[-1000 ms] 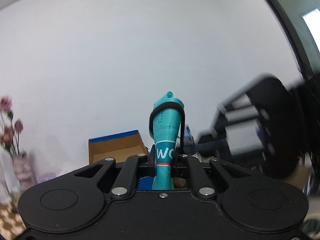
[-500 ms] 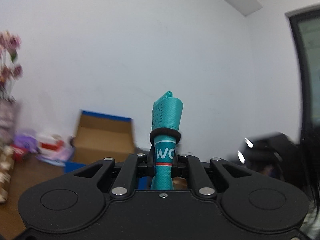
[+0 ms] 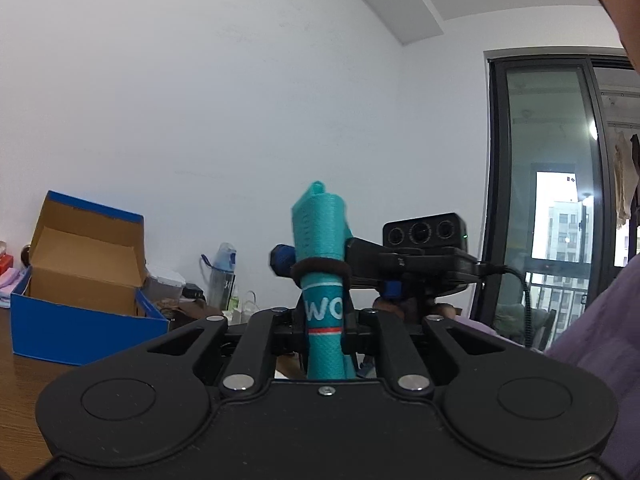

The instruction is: Fold shopping bag

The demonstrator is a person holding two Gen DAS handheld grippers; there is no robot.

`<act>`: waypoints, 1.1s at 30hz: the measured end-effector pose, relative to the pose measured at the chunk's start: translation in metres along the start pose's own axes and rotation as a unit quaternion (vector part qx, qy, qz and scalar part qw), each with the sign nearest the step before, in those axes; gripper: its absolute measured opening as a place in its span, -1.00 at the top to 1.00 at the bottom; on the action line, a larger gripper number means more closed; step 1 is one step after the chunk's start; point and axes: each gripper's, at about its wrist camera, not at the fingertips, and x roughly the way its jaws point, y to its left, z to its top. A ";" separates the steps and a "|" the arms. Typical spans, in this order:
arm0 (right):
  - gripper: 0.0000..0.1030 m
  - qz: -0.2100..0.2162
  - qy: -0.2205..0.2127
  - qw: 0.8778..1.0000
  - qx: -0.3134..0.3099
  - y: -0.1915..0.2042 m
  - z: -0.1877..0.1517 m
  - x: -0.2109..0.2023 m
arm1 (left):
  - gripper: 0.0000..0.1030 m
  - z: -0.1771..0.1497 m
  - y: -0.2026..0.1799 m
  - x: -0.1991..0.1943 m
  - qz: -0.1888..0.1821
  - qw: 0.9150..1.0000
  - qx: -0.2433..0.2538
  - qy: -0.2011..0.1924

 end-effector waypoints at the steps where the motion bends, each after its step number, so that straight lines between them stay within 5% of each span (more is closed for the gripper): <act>1: 0.46 -0.005 -0.004 1.000 -0.002 -0.002 -0.001 0.000 | 0.35 0.000 0.006 0.001 0.009 1.000 -0.009 0.001; 2: 0.54 -0.022 -0.015 1.000 -0.005 -0.003 -0.002 0.004 | 0.19 0.000 0.012 0.003 0.018 1.000 -0.018 0.002; 6: 0.58 -0.060 -0.061 0.996 0.011 -0.007 0.000 0.002 | 0.15 -0.005 0.035 0.000 0.035 0.997 -0.066 -0.016; 10: 0.59 -0.077 -0.091 0.992 0.029 -0.017 0.003 -0.006 | 0.12 -0.001 0.038 0.009 0.089 0.995 -0.039 -0.001; 15: 0.59 -0.073 -0.044 0.996 -0.003 -0.006 0.000 0.014 | -0.09 0.019 0.030 0.017 0.054 0.998 0.019 -0.015; 20: 0.59 -0.067 -0.048 0.997 -0.008 0.007 0.000 0.006 | -0.13 0.025 0.026 0.024 0.037 0.998 0.033 -0.026; 29: 0.56 -0.032 -0.072 0.996 0.041 -0.003 -0.015 -0.011 | 0.38 0.017 0.028 0.026 -0.003 0.998 0.038 -0.043; 33: 0.49 -0.042 -0.055 0.997 0.028 -0.006 -0.022 -0.020 | 0.50 0.013 0.013 0.039 0.013 0.996 0.087 0.004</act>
